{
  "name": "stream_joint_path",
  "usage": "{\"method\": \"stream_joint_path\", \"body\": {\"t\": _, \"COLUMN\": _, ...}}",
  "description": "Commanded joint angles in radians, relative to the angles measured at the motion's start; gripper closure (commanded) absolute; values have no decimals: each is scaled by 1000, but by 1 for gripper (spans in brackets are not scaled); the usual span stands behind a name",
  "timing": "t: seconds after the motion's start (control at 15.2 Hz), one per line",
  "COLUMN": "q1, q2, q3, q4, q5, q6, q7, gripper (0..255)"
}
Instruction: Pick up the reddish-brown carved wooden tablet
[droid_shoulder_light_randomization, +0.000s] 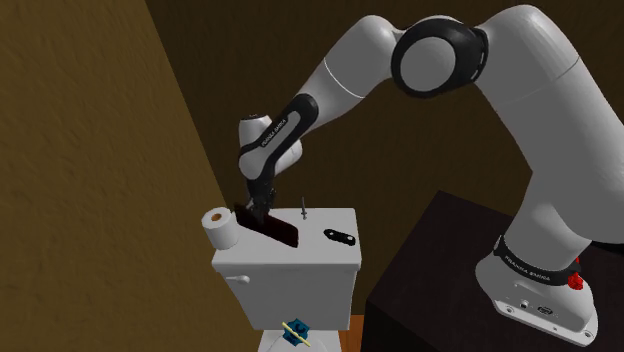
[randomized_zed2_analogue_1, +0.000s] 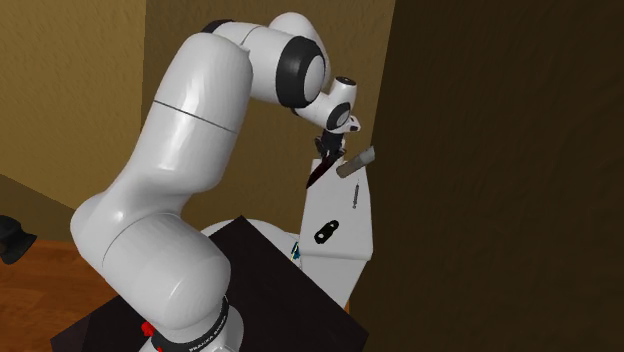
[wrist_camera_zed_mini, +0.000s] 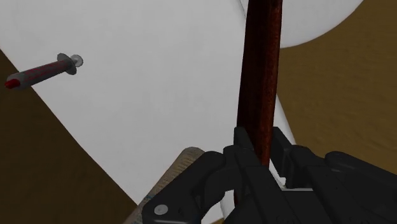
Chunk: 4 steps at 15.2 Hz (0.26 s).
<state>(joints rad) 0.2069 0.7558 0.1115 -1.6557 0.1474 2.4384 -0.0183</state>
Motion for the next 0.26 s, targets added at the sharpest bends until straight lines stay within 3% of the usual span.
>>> {"method": "stream_joint_path", "body": {"t": 0.0, "q1": -2, "q2": -22, "q3": 0, "q4": -7, "q5": 0, "q6": -14, "q7": 1, "gripper": 255}}
{"method": "stream_joint_path", "body": {"t": 0.2, "q1": -2, "q2": -33, "q3": 0, "q4": -10, "q5": 0, "q6": -24, "q7": 3, "gripper": 255}}
